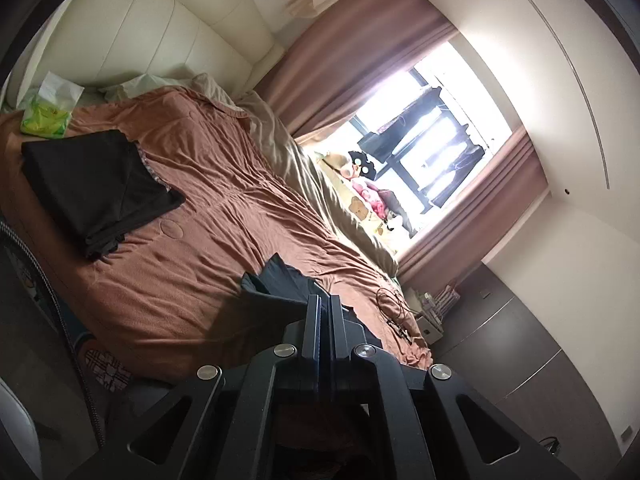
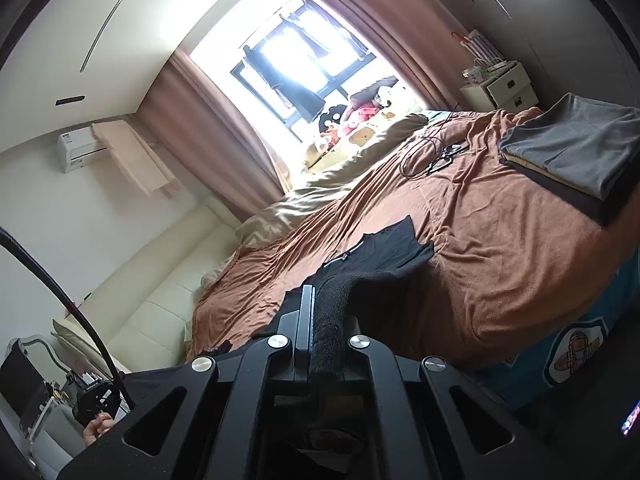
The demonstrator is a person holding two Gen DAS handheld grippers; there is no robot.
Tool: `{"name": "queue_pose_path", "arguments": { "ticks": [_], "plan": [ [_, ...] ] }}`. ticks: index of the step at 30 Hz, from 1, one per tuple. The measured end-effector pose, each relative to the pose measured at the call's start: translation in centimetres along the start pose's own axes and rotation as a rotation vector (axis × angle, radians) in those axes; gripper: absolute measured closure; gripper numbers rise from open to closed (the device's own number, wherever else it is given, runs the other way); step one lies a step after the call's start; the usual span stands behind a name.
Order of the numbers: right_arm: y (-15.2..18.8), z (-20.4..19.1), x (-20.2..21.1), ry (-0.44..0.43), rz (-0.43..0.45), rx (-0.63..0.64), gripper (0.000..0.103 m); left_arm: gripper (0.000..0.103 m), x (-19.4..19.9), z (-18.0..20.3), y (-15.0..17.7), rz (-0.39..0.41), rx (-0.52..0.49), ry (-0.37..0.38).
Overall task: Fold small clothes
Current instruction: 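Lift the hem with both grippers and fold it over toward the collar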
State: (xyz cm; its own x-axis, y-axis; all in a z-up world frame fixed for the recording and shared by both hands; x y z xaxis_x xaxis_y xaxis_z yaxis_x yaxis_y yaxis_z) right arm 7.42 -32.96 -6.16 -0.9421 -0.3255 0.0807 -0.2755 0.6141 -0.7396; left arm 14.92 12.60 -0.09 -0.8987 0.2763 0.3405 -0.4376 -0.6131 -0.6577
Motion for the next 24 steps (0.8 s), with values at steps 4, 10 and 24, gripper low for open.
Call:
{"name": "queue_pose_path", "arguments": {
  "ticks": [4, 10, 24],
  "plan": [
    [-0.7, 1.1, -1.9, 0.020, -0.012, -0.008, 0.103, 0.101, -2.0, -0.2, -0.6, -0.001, -0.008, -0.025],
    [-2.6, 2.2, -6.2, 0.047, -0.047, -0.005, 0.103, 0.101, -6.2, -1.0, -1.3, -0.021, -0.017, -0.074],
    [-7.8, 5.4, -20.2, 0.145, -0.154, -0.015, 0.103, 0.101, -20.7, -1.5, -4.1, -0.109, -0.063, -0.190]
  ]
}}
Point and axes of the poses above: each gripper's, at about its wrist camera, not at the fingertips, and x roughly against the way its jaws point, z to its right, y to its underside, the point moved 10 cm from there along -x, roughly the way its jaws point, and after that the axes turned 6 degrees about -y, right-handed, at the moved point
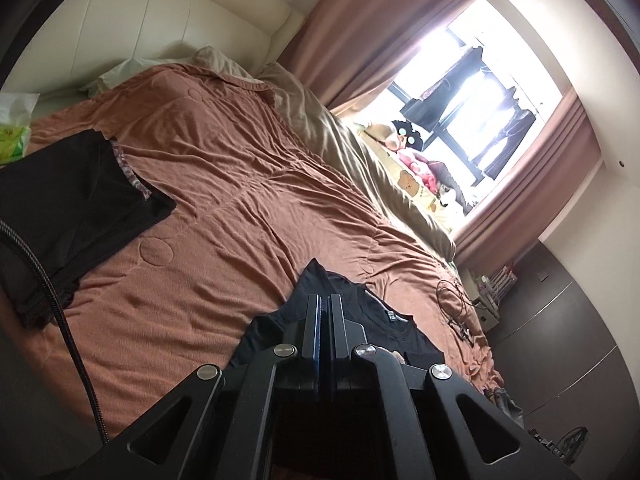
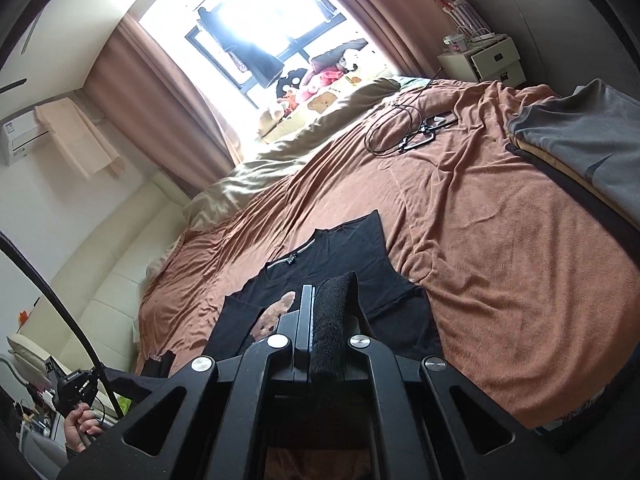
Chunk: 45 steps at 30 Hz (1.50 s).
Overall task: Fold small clothes
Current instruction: 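Lift the hem with both grippers and fold it over toward the collar, then open both grippers to release the folded hem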
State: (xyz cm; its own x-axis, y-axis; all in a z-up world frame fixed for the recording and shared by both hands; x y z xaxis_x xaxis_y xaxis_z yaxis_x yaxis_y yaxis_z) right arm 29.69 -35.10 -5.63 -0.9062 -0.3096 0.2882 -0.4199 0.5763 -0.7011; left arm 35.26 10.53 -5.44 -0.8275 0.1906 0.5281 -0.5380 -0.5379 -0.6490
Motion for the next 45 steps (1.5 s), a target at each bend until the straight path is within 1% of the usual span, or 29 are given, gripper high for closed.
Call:
{"name": "queue_pose_path", "arguments": {
  "ticks": [6, 10, 13, 18, 25, 31, 33, 35, 36, 37, 39, 40, 41, 43, 45],
  "plan": [
    [-2.9, 0.5, -6.0, 0.053, -0.042, -0.002, 0.103, 0.101, -6.3, 0.8, -1.6, -0.044, -0.015, -0.039],
    [-4.1, 1.6, -9.4, 0.093, -0.071, -0.025, 0.103, 0.101, -10.2, 0.9, -2.5, -0.075, -0.017, -0.063],
    [-4.5, 2.2, -11.7, 0.122, -0.090, -0.040, 0.103, 0.101, -13.1, 1.2, -2.9, -0.098, -0.028, -0.077],
    [-5.0, 2.8, -15.2, 0.164, -0.124, -0.066, 0.103, 0.101, -17.8, 1.0, -2.7, -0.143, -0.053, -0.116],
    [-4.2, 3.8, -20.1, 0.226, -0.181, -0.063, 0.103, 0.101, -23.2, -1.0, -1.8, -0.197, -0.061, -0.177],
    [-3.1, 4.7, -22.4, 0.269, -0.216, -0.077, 0.103, 0.100, -26.6, -2.2, -0.1, -0.244, -0.091, -0.241],
    [-2.8, 4.8, -22.7, 0.287, -0.236, -0.074, 0.102, 0.100, -27.4, -2.5, 0.5, -0.274, -0.103, -0.257],
    [-2.9, 4.5, -22.8, 0.296, -0.249, -0.064, 0.097, 0.099, -27.7, -2.8, 0.9, -0.302, -0.113, -0.269],
    [-3.1, 4.1, -22.7, 0.295, -0.248, -0.055, 0.085, 0.099, -27.6, -2.7, 1.0, -0.314, -0.118, -0.261],
    [-3.3, 3.8, -22.4, 0.289, -0.246, -0.043, 0.060, 0.094, -27.3, -2.6, 1.0, -0.323, -0.127, -0.254],
    [-3.7, 2.7, -21.4, 0.275, -0.229, -0.010, 0.031, 0.076, -26.5, -2.4, 1.0, -0.331, -0.158, -0.251],
    [-3.9, 2.6, -21.0, 0.269, -0.230, 0.009, 0.031, 0.058, -26.1, -2.3, 1.0, -0.332, -0.178, -0.256],
    [-3.9, 2.3, -20.6, 0.264, -0.239, 0.028, 0.031, 0.047, -25.7, -2.1, 1.0, -0.330, -0.206, -0.257],
    [-3.5, 1.9, -20.2, 0.267, -0.272, 0.081, 0.031, 0.045, -25.0, -1.8, 1.3, -0.339, -0.272, -0.264],
    [-2.9, 1.9, -19.8, 0.292, -0.314, 0.139, 0.031, 0.041, -24.6, -1.6, 1.9, -0.368, -0.339, -0.270]
  ]
}}
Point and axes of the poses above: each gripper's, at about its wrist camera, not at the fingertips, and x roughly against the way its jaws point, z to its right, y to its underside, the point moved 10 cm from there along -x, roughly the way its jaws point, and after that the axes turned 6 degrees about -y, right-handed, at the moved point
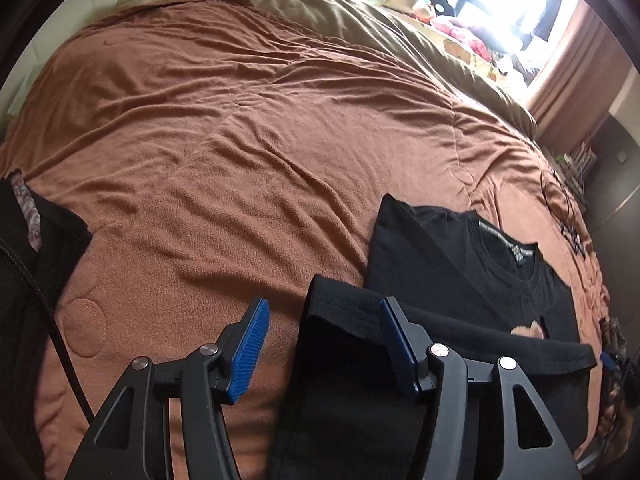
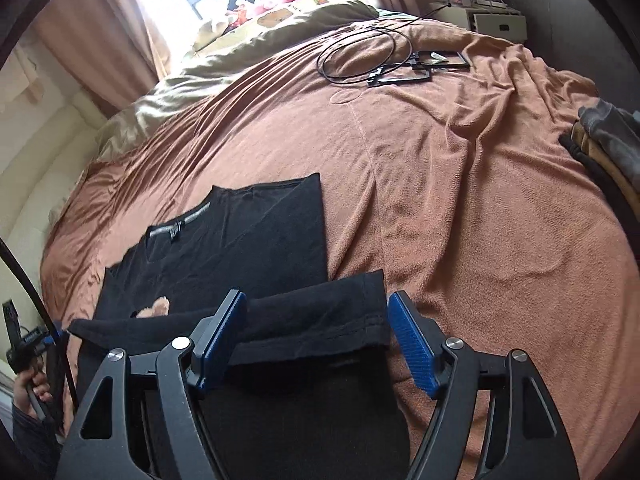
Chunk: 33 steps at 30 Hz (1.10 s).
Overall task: Fold small clothes
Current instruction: 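Open both grippers to release the folded hem, then move both open grippers to the new folded edge of the shirt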
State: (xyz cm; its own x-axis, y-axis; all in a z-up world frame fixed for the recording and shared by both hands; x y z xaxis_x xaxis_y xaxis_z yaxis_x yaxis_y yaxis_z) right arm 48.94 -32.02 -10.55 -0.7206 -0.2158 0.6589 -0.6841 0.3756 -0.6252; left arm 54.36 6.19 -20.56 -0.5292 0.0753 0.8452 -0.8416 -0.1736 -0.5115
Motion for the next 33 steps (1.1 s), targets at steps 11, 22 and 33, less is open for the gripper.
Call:
{"name": "queue_pose_path", "arguments": {
  "ticks": [11, 22, 33],
  "plan": [
    [4.2, 0.4, -0.6, 0.148, -0.161, 0.192, 0.023, 0.027, -1.3, 1.3, 4.4, -0.112, -0.287, -0.097],
    [3.6, 0.0, -4.4, 0.233, -0.249, 0.233, 0.023, 0.027, -5.1, 1.6, 5.0, -0.161, -0.317, -0.172],
    [0.4, 0.3, -8.2, 0.255, -0.236, 0.228, 0.023, 0.027, -8.4, 2.7, 1.9, -0.155, -0.322, -0.176]
  ]
}}
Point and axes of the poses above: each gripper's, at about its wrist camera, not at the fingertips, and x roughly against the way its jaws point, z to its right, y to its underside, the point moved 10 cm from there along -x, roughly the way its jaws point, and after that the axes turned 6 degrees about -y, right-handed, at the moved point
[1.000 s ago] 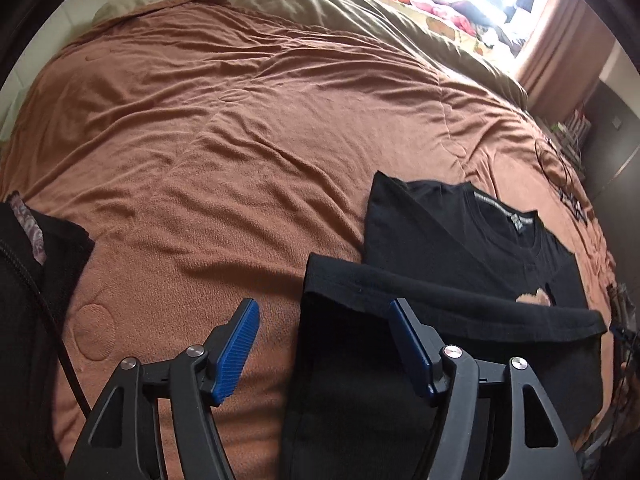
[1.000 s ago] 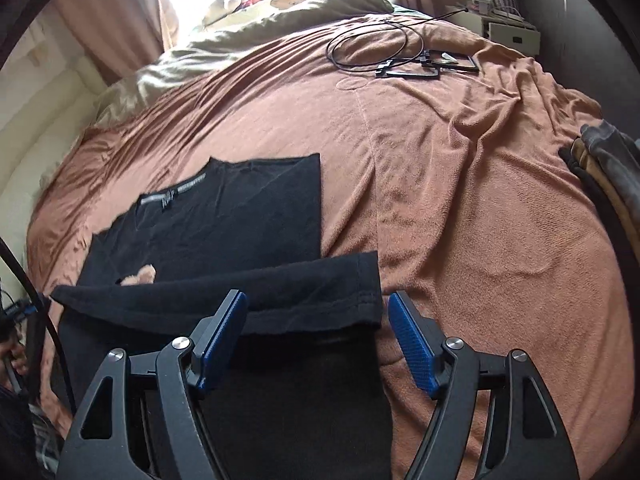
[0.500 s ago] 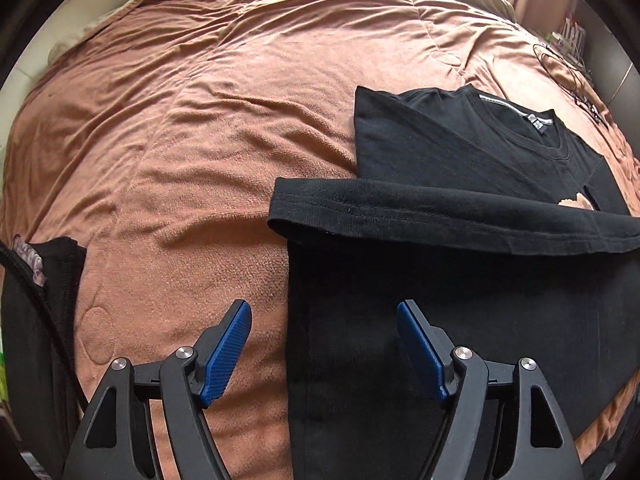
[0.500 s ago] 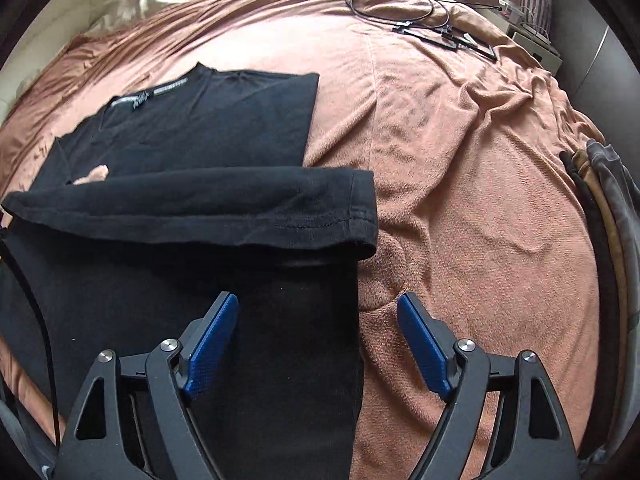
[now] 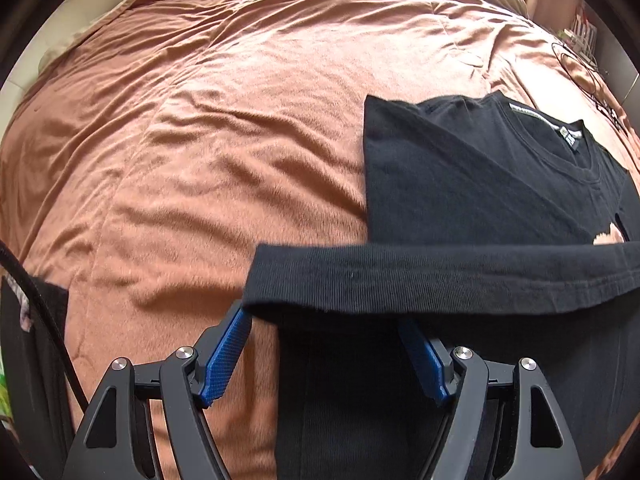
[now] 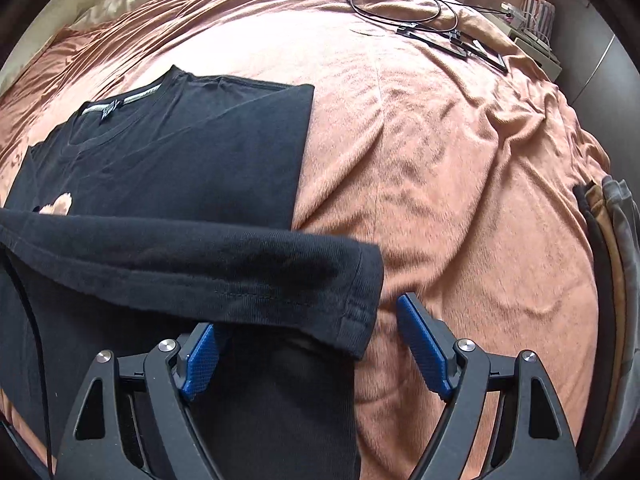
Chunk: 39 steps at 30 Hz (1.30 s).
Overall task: Fold small clothes
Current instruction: 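Move both open grippers to the new folded edge of the shirt, then grasp the folded edge with both grippers and lift it toward the collar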
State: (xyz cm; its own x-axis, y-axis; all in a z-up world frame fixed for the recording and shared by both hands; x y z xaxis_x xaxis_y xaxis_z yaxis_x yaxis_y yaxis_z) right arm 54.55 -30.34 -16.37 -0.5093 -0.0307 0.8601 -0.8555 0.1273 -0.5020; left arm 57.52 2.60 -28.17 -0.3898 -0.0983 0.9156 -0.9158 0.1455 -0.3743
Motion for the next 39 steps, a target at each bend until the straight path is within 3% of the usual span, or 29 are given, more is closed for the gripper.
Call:
{"name": "queue_pose_path", "arguments": {
  "ticks": [9, 15, 21, 24, 29, 39],
  "plan": [
    [-3.9, 1.2, -2.2, 0.004, 0.041, -0.071, 0.023, 0.027, -1.7, -0.3, -3.9, 0.020, 0.055, 0.015],
    [-5.5, 2.2, -1.9, -0.017, 0.099, -0.114, 0.023, 0.044, -1.5, -0.5, -5.5, 0.040, 0.112, 0.075],
    [-4.9, 3.9, -0.4, -0.095, 0.141, -0.145, 0.026, 0.054, 0.5, -2.9, -6.4, 0.106, 0.193, 0.102],
    [-3.8, 4.3, 0.0, -0.145, 0.131, -0.128, 0.026, 0.054, 0.7, -3.6, -6.3, 0.101, 0.201, 0.127],
    [-2.1, 4.5, -0.4, -0.152, 0.089, -0.080, 0.026, 0.054, 0.4, -2.9, -5.2, 0.071, 0.157, 0.145],
    [-4.3, 3.4, -3.7, -0.198, 0.064, -0.117, 0.056, 0.064, -2.7, -2.2, -4.7, 0.028, 0.167, 0.138]
  ]
}}
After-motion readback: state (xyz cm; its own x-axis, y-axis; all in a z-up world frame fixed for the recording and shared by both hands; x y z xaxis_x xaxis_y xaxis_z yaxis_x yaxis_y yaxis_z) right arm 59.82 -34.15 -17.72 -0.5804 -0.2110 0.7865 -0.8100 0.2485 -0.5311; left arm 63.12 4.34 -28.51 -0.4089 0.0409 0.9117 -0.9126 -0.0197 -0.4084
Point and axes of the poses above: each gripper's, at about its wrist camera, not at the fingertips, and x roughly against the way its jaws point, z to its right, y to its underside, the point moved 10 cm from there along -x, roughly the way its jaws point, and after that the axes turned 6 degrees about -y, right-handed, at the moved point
